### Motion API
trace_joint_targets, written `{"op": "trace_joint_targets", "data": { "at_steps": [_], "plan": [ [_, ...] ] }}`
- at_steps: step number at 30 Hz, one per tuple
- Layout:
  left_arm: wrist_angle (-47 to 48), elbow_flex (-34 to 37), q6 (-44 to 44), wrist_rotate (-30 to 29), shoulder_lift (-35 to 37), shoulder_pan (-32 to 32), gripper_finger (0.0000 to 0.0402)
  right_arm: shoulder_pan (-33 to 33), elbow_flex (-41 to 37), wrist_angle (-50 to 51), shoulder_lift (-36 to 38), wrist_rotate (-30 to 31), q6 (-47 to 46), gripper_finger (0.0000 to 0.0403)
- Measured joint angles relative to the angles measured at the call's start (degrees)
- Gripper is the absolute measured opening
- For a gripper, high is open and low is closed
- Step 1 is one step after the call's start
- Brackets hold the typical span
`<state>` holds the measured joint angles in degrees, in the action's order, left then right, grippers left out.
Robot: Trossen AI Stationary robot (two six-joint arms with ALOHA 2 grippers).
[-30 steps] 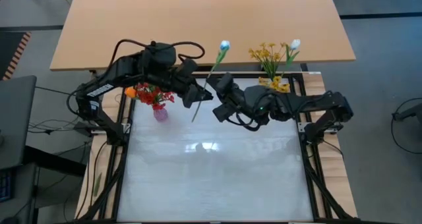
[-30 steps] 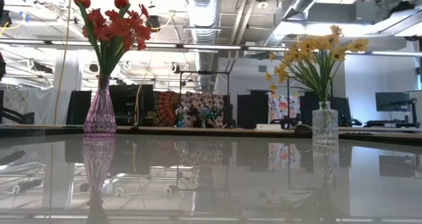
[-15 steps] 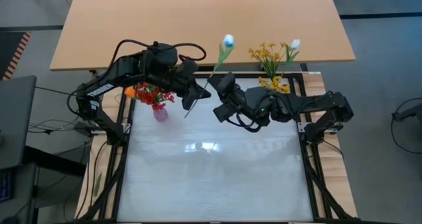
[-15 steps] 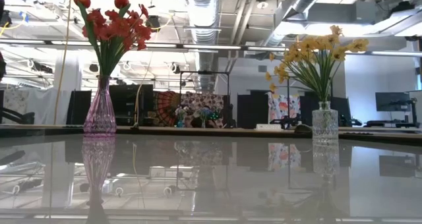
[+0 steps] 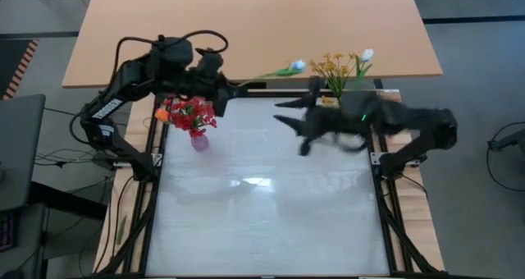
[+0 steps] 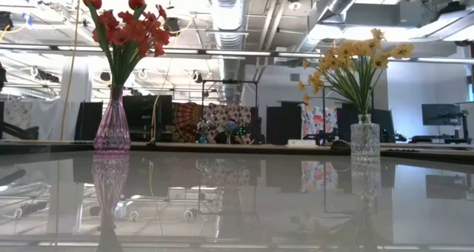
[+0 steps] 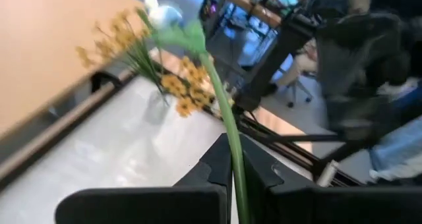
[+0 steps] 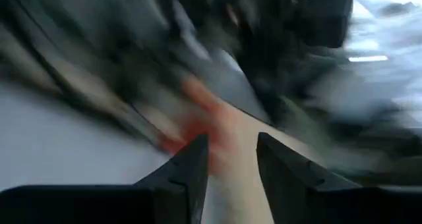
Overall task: Sort flowers into vase by color
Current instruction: Put the white tulip into the transparent vase
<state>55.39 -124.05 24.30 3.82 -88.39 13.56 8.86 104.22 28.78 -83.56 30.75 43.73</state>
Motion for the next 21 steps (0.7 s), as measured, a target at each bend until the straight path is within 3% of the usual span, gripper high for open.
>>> {"op": "trace_joint_targets", "data": {
  "at_steps": [4,5,7,11,21],
  "plan": [
    [-3.9,0.0,-4.7,-1.3,0.6,-0.5,0.0000,-11.3,-0.6,-3.1,2.3,-38.8,-29.3,0.0166],
    [-5.5,0.0,-6.0,-1.3,0.6,-0.9,0.0000,-13.6,-1.1,-4.3,2.0,-45.4,-32.8,0.0168],
    [-8.8,0.0,-8.5,-1.1,0.5,-1.8,0.0000,-16.9,-2.5,-6.9,0.7,-53.2,-37.4,0.0171],
    [-14.7,0.0,-14.2,-2.0,0.5,-3.5,0.0000,-19.9,-6.8,-12.4,-0.6,-59.2,-41.1,0.0169],
    [-21.9,0.0,-25.6,-3.5,1.0,-6.3,0.0000,-23.6,-12.0,-40.4,0.1,-58.1,-44.1,0.0152]
  ]
}}
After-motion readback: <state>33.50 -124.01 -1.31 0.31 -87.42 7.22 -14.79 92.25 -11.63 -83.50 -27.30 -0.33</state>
